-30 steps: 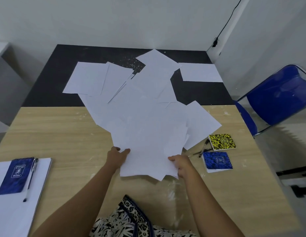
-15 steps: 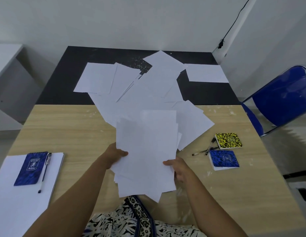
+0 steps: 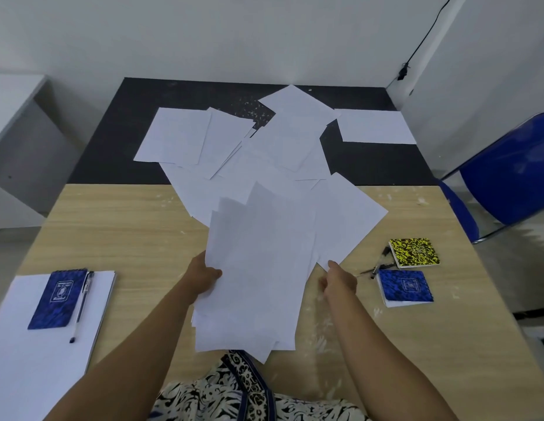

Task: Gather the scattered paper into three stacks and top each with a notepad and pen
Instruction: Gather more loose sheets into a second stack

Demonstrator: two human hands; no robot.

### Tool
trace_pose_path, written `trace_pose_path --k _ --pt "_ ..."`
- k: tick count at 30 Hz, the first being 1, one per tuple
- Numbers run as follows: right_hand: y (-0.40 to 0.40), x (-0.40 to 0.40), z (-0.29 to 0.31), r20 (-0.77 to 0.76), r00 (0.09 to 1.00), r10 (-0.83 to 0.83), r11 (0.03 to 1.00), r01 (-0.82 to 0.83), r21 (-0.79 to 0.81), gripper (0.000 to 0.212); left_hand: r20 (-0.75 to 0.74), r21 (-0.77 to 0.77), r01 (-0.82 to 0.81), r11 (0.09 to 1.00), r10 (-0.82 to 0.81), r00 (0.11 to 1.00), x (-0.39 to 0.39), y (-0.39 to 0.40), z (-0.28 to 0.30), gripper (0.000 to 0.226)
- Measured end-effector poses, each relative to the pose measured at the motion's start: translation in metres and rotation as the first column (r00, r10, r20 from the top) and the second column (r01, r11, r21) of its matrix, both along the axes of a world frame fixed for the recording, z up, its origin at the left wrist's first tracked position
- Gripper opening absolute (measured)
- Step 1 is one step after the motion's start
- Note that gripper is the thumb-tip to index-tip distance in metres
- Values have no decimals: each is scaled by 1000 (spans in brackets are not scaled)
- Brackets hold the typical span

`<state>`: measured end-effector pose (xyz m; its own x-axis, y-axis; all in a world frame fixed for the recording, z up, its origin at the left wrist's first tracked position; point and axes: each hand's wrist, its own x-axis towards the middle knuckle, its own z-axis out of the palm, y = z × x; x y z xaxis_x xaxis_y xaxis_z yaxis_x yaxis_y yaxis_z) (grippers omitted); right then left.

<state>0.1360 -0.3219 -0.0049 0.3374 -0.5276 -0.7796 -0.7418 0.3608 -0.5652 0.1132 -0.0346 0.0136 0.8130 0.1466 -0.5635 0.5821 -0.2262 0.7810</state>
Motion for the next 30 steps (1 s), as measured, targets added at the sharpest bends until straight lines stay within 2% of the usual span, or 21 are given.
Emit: trace_pose_path --k 2,4,6,9,11,13,15,17,19,21,24,27,30 --pt "1 3 0 -31 990 138 945 -141 -295 43 0 2 5 1000 -5 1000 1 -2 -1 46" --pt "3 8 -2 -41 957 286 857 -274 -437 48 -13 8 -7 1000 7 1000 4 -3 0 45" --pt "6 14 -7 -128 887 444 733 -441 -518 54 -15 -3 -15 1000 15 1000 8 -5 1 45" --pt "8 15 -17 -417 662 623 413 -731 -544 49 -4 -6 -33 999 33 999 18 -9 5 52" --pt "8 11 -24 -449 624 640 313 -745 -589 43 14 -5 -61 998 61 998 27 -13 7 57" --pt "7 7 -30 -387 674 629 334 -684 -648 36 30 -23 -87 996 88 996 38 -18 7 60" --pt "8 7 -33 -343 717 607 370 -637 -676 30 15 -43 -128 991 129 992 49 -22 2 52" --pt "11 10 -32 -296 770 565 458 -591 -664 27 -23 -48 -163 986 162 987 54 -24 -6 44" --pt "15 18 -26 -215 839 501 592 -513 -622 37 -73 -26 -182 983 180 981 53 -25 -15 42" --pt "17 28 -20 -140 893 428 711 -429 -557 58 -117 -13 -205 979 202 972 51 -24 -21 41" --pt "16 40 -13 -84 941 328 834 -330 -442 82 -125 -8 -187 982 185 975 51 -22 -24 45" --pt "14 44 -11 30 957 288 892 -256 -372 80 -118 -13 -188 982 185 976 50 -21 -24 46" --pt "12 46 -6 203 970 131 947 -62 -314 71 -108 -33 -193 981 188 976 48 -20 -25 45"
